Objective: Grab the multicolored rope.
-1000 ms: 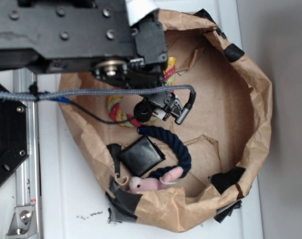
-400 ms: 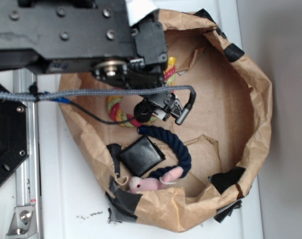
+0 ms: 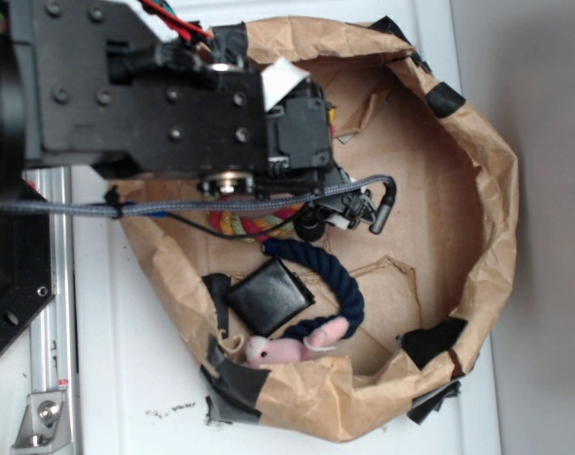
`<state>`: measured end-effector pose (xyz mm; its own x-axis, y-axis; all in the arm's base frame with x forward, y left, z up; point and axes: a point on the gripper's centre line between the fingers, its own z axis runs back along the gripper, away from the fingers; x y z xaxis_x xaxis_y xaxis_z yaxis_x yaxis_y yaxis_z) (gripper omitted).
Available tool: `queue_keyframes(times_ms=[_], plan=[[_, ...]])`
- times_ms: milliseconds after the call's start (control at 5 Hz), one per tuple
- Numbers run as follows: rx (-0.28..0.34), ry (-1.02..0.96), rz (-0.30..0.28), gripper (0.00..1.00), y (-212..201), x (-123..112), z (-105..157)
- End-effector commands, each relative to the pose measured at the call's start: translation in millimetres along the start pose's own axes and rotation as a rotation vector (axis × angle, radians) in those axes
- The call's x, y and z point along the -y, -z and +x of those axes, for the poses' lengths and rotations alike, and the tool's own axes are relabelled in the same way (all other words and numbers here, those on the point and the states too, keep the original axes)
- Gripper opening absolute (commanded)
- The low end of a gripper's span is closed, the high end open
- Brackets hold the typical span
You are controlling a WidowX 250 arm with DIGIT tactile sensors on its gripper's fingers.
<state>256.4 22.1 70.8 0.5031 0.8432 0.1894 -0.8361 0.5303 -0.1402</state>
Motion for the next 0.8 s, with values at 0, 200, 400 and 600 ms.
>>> queue_keyframes(times_ms=[0, 200, 400, 600], plan=[[-0.026, -0.102, -0.024, 1.00, 20, 5, 2], [-0.044, -0.094, 0.024, 1.00, 36, -6, -7], [-0.049, -0.083, 0.043, 1.00, 44, -16, -12], [-0.049, -0.080, 0.033, 1.00, 44, -20, -13]])
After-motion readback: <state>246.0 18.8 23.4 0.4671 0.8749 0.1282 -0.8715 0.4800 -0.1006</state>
